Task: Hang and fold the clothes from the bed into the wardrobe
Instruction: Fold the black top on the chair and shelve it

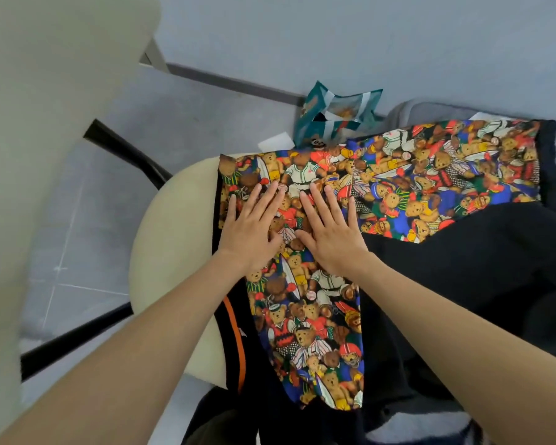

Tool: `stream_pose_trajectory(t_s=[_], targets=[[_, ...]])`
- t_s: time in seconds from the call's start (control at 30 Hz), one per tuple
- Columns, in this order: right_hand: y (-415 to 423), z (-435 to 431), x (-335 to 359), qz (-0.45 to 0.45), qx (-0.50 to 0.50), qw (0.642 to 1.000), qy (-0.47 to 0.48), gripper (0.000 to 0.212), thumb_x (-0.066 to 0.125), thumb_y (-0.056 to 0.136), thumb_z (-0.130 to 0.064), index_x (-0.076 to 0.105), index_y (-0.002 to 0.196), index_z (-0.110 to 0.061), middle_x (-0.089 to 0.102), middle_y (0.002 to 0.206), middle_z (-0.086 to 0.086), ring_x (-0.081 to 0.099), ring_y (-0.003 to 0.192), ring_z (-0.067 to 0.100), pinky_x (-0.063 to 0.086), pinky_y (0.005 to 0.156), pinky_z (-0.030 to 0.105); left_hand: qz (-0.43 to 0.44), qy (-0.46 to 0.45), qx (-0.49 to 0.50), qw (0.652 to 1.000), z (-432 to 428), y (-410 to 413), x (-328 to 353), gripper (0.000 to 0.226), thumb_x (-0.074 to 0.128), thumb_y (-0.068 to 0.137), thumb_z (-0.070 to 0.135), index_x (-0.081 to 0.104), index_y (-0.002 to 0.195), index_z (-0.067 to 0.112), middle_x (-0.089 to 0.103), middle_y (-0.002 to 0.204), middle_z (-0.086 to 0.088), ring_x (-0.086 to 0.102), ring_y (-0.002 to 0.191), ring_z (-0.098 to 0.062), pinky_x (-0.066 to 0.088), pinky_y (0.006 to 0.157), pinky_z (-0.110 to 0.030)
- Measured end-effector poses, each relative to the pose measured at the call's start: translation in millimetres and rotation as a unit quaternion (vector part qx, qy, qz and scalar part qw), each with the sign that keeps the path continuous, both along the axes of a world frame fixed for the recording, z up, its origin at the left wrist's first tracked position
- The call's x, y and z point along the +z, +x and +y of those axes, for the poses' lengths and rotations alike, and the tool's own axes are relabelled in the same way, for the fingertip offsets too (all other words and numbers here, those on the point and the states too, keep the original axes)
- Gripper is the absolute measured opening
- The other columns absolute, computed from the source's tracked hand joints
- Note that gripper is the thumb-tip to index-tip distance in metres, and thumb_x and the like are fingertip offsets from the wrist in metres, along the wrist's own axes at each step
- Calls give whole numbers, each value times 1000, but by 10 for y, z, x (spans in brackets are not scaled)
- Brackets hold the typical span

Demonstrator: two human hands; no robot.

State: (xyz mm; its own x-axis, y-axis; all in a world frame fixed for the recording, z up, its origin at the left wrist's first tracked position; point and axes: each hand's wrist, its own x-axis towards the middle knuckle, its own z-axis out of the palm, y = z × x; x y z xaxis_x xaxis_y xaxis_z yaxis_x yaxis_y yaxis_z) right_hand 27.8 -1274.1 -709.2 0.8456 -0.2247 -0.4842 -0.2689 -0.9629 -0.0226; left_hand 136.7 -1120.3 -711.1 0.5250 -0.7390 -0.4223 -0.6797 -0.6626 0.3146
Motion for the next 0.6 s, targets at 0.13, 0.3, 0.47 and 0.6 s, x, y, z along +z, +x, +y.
stream_pose_trajectory(t_s=[0.13, 0.3, 0.47, 0.6], targets=[[13, 52, 127, 8, -8, 1000, 14, 66, 15, 101, -51, -16, 151, -22, -23, 158, 1, -20, 146, 25, -5, 118, 55, 10, -31, -4, 999, 182, 26, 40, 66, 37, 100, 40, -2, 152, 32, -14, 159, 8, -12, 147, -13, -5, 118, -47], [-114, 505, 488, -73, -83, 990, 87, 48, 45, 97, -18, 37, 144, -12, 30, 152, 10, 23, 139, 33, 28, 113, 45, 47, -119, 196, 972, 520, -107, 153, 66, 64, 88, 41, 37, 146, 28, 9, 158, -7, 13, 145, -25, 22, 114, -42], [-548, 1185, 655, -105, -115, 972, 178, 13, 48, 96, -17, 52, 107, -11, 54, 105, 3, 54, 87, 24, 41, 65, 32, 131, -157, 380, 902, 699, -266, 181, 71, 78, 76, 33, 44, 137, 21, 39, 131, -9, 35, 125, -20, 31, 103, -24], [-1010, 1550, 550, -39, -125, 974, 183, 21, 53, 94, -34, 47, 103, -16, 57, 103, 0, 54, 98, 23, 38, 72, 32, 211, -166, 414, 870, 870, -457, 158, 73, 78, 78, 26, 38, 139, 25, 39, 133, -8, 44, 121, -20, 33, 96, -22]])
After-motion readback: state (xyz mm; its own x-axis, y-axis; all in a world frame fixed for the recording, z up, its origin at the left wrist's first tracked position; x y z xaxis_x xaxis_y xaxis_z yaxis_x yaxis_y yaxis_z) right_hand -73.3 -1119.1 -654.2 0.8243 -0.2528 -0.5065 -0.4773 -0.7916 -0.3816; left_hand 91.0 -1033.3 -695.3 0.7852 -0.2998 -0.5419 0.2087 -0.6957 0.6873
